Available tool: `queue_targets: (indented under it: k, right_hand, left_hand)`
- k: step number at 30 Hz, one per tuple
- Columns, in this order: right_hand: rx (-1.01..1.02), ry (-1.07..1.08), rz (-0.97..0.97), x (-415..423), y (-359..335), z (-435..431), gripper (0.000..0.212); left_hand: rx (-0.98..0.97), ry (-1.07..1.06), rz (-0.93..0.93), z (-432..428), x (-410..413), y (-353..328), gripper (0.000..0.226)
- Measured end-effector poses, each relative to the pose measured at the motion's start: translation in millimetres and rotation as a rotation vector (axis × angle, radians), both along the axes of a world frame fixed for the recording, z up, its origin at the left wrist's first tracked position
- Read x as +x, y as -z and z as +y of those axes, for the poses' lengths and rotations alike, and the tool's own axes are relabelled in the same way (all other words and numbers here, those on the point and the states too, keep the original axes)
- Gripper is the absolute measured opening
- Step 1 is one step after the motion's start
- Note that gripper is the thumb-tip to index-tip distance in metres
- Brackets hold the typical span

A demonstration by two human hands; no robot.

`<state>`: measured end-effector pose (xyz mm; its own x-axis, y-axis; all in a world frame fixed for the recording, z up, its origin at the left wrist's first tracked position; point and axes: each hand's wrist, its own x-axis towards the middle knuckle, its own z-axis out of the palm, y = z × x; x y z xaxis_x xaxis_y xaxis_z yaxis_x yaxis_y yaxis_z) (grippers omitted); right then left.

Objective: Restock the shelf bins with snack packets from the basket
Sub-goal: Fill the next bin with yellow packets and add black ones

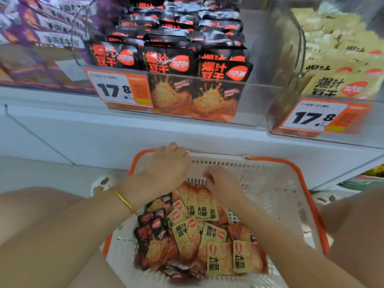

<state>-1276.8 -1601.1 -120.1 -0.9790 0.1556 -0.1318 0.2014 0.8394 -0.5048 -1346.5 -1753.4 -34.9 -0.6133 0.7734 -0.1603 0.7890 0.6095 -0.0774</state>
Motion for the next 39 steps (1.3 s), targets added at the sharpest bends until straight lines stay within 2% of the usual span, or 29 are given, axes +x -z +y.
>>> queue_targets:
  k: [3,7,10,12,15,18,20,22,25,27,29,31,33,37,39]
  right_hand:
    - [0.052,-0.120,-0.281,8.5,60.5,-12.3,0.025]
    - [0.049,-0.276,-0.500,17.6,101.0,-34.2,0.037]
    - [0.106,-0.357,-0.553,30.4,119.7,-50.2,0.049]
    - [0.150,-0.335,-0.523,34.3,125.6,-51.4,0.040]
    - [-0.039,-0.283,-0.499,29.0,123.3,-36.7,0.009]
    - [-0.296,-0.223,-0.508,15.5,94.5,-10.0,0.033]
    - [-0.442,-0.167,-0.505,7.5,62.7,6.0,0.027]
    - [-0.528,-0.114,-0.459,2.0,29.2,20.3,0.016]
    - [-0.589,-0.088,-0.345,3.0,-24.3,36.4,0.016]
    - [-0.626,-0.031,-0.251,10.9,-56.9,47.5,0.013]
    - [-0.682,0.082,-0.145,24.2,-85.5,59.2,0.014]
    - [-0.855,0.203,-0.077,42.9,-108.4,72.4,0.025]
    - [-0.945,0.203,-0.010,62.4,-132.1,84.2,0.037]
    - [-0.936,0.182,0.224,93.3,-178.4,106.0,0.025]
    - [-0.962,0.239,0.356,102.4,-202.2,121.3,0.020]
  left_hand:
    - [-0.076,-0.029,-0.022,-4.8,-2.4,12.8,0.028]
    - [-0.121,-0.051,-0.058,-12.1,-1.8,23.8,0.025]
    - [-0.182,-0.047,-0.087,-14.1,-0.9,26.8,0.026]
    - [-0.192,-0.046,-0.090,-12.6,-1.0,27.3,0.025]
    - [-0.152,-0.046,-0.117,-8.1,-1.2,27.1,0.025]
    - [-0.103,-0.049,-0.200,0.0,-1.6,26.4,0.025]
    - [-0.084,-0.057,-0.266,6.5,-0.6,25.4,0.024]
    - [-0.065,-0.071,-0.367,14.2,2.1,23.6,0.029]
    - [0.030,-0.088,-0.518,29.5,9.0,13.5,0.026]
    - [0.160,-0.054,-0.510,41.3,12.9,-1.4,0.014]
    - [0.292,-0.058,-0.502,52.1,16.4,-21.5,0.011]
    - [0.450,-0.053,-0.514,64.9,19.8,-44.6,0.015]
    - [0.594,-0.012,-0.504,80.6,25.4,-71.9,0.012]
    - [0.740,0.052,-0.460,118.6,41.3,-125.0,0.008]
    - [0.888,0.043,-0.461,136.2,49.9,-144.4,0.011]
